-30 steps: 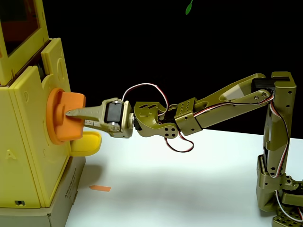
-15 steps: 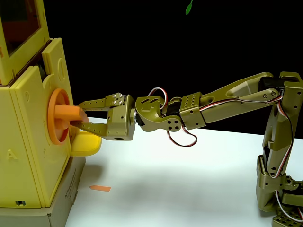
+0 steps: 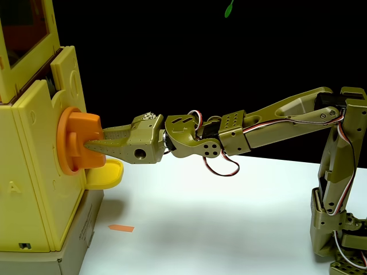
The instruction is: Turn the button of vending machine.
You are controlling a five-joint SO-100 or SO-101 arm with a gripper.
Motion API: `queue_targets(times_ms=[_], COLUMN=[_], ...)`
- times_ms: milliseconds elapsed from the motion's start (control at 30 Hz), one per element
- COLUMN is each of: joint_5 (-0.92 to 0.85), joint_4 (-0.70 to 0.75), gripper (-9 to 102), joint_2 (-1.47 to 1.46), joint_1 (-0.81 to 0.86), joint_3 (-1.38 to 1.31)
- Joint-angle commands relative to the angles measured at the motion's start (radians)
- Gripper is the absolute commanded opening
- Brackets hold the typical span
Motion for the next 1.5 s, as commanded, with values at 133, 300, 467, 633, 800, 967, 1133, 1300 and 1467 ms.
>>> queue_targets(times_ms=[133,300,467,633,800,967,1133,1300,1467], joint_5=[-0.015,-0.026,-0.054,-0.152,-0.554,-1.261,-1.956,-2.602,-2.887], joint_4=[0.011,0.009,0.009,0.011,0.011,0.018,0.021,0.103,0.026], gripper=[-1,10,25,24,24,29,40,45,47], joint_2=[0.043,0.048,0.081,0.204,0.437,0.709,0.887,0.931,0.828], joint_1=[-0.012,-0.012,-0.025,-0.008,0.025,0.025,-0.014,-0.046,-0.032], joint_3=[0.003,0.008,0.048,0.172,0.376,0.615,0.77,0.799,0.782])
